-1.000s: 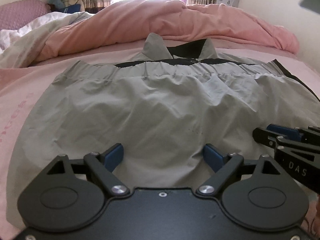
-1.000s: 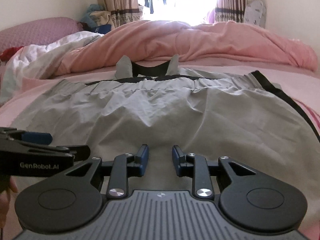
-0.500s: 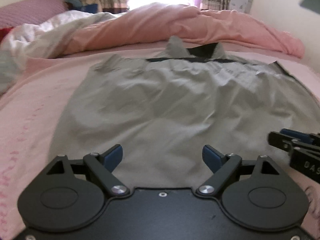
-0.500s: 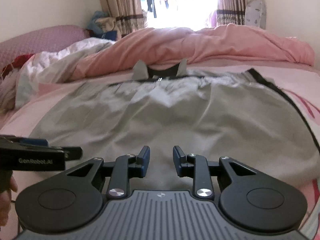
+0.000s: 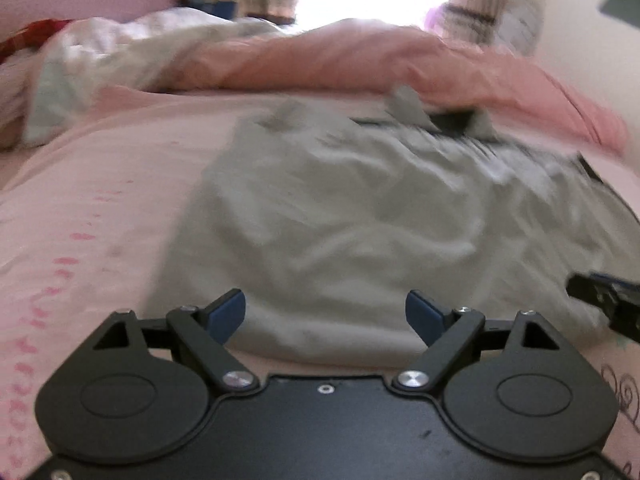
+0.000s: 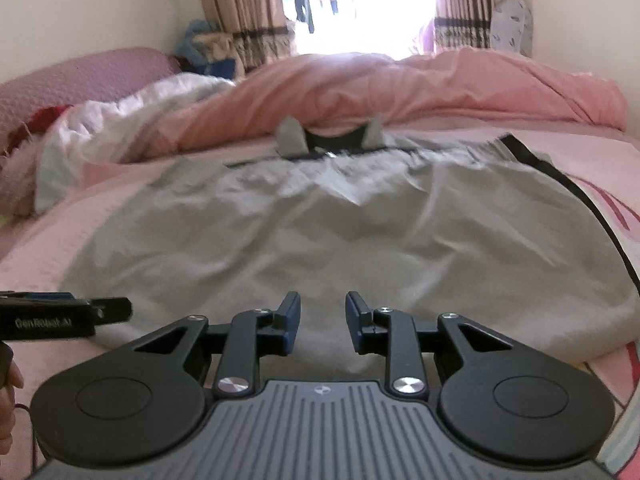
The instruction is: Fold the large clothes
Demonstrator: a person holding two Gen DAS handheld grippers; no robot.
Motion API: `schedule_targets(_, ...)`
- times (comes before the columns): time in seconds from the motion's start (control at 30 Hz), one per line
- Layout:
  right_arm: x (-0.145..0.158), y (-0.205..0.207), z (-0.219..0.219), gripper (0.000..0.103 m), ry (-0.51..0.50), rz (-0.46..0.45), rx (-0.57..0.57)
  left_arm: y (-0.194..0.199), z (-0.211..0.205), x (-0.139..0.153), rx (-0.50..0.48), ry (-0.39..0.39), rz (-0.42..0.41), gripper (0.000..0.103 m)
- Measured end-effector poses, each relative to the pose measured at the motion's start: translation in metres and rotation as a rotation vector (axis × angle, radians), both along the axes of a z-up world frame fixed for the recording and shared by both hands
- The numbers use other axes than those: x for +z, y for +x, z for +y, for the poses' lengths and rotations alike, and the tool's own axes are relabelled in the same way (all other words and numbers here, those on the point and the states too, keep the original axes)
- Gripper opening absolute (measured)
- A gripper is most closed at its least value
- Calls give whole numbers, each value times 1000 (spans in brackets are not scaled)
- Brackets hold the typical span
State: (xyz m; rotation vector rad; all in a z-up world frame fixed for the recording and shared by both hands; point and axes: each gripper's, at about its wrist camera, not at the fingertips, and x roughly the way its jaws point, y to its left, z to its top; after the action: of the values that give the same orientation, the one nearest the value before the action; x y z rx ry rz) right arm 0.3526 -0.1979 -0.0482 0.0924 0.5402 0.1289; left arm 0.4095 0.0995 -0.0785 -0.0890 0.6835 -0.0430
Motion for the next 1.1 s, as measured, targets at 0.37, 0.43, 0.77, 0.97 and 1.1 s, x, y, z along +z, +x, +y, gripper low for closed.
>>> schedule_targets(0.37,-15,8,24,33,-42,42,6,-8,60,-19,105,-175,67,85)
schedule_targets(0.43,-15,8,24,33,-42,42,8,-18,74,-16,133,-279,60,86)
schedule_targets(0.77,-16,7,23,38,-33,37,22,-23,103,-32,211,-622,12,85)
schedule_targets(0.97,-16,7,21,39,-22,36,27,-16,105,-38,229,-721,-39,86)
schedule_targets(1.1,-16,7,21,41,-15,33,26,-16,102,-37,235,-744,-61,87)
